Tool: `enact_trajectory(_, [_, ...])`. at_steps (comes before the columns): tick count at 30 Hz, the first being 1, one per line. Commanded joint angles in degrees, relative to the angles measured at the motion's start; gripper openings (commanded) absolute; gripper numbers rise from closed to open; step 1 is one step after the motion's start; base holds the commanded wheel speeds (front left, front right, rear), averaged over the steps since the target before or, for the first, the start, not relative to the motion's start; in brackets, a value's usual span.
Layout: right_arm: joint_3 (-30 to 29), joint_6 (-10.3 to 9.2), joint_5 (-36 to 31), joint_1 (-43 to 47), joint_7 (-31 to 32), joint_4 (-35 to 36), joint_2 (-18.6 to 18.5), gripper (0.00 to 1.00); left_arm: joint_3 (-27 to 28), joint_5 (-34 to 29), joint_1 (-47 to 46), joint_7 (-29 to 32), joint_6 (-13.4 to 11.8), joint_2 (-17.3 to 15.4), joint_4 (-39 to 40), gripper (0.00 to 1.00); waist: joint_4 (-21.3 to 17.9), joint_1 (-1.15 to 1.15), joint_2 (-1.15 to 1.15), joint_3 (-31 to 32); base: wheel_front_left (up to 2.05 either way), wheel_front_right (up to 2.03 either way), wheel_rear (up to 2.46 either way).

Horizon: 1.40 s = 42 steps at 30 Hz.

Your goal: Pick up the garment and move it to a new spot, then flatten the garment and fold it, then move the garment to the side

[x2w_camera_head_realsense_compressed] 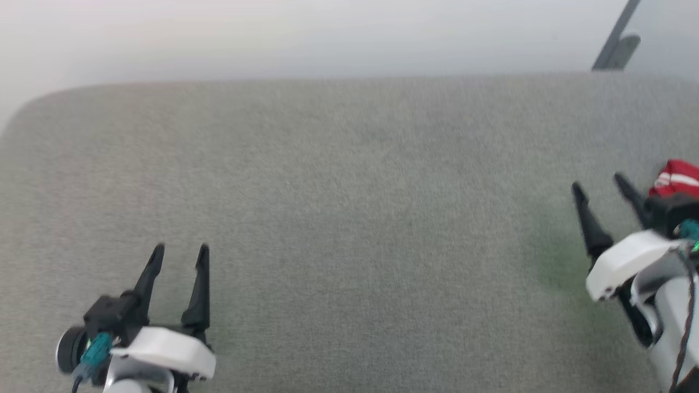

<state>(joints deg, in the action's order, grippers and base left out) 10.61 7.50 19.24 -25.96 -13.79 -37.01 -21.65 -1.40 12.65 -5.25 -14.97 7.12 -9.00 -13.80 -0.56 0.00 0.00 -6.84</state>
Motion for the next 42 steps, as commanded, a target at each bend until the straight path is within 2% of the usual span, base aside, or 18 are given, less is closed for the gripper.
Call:
enact_trajectory(1, [-0.8, -0.03, -0.2, 2.4, -0.6, 1.5, 1.0, 1.00, 0.9, -0.6, 1.8, -0.3, 0.3, 0.1, -0.2, 1.00, 1.8, 0.00, 0.00, 3.6, 0.00, 0.00, 0.00])
enact_trajectory(13, [-7.0, -0.03, -3.3, 15.2, -0.5, 12.5, 5.5, 1.00, 2.6, -0.6, 7.9, -0.3, 0.4, -0.4, 1.6, 1.00, 2.4, 0.00, 0.00, 7.3, 0.00, 0.00, 0.00])
enact_trajectory(23, [-13.6, -0.03, -4.5, 24.7, 4.3, 27.5, 9.1, 1.00, 3.6, 0.4, 13.8, -0.3, 0.4, 0.3, 7.5, 1.00, 1.9, 0.00, 0.00, 7.7, 0.00, 0.00, 0.00])
enact_trajectory(29, [-16.3, -0.03, -5.4, 28.2, 6.8, 34.1, 11.0, 1.00, 4.3, 0.3, 16.4, -0.3, 0.4, 0.6, 9.9, 1.00, 1.9, 0.00, 0.00, 7.8, 0.00, 0.00, 0.00])
enact_trajectory(35, [-17.2, -0.03, -5.7, 29.5, 8.6, 37.8, 12.0, 1.00, 4.7, 0.1, 17.3, -0.3, 0.4, 0.9, 10.4, 1.00, 1.9, 0.00, 0.00, 7.9, 0.00, 0.00, 0.00])
enact_trajectory(42, [-17.6, -0.03, -5.2, 30.2, 9.5, 38.6, 12.5, 1.00, 4.8, 0.2, 17.4, -0.3, 0.4, 1.3, 10.8, 1.00, 1.7, 0.00, 0.00, 8.2, 0.00, 0.00, 0.00])
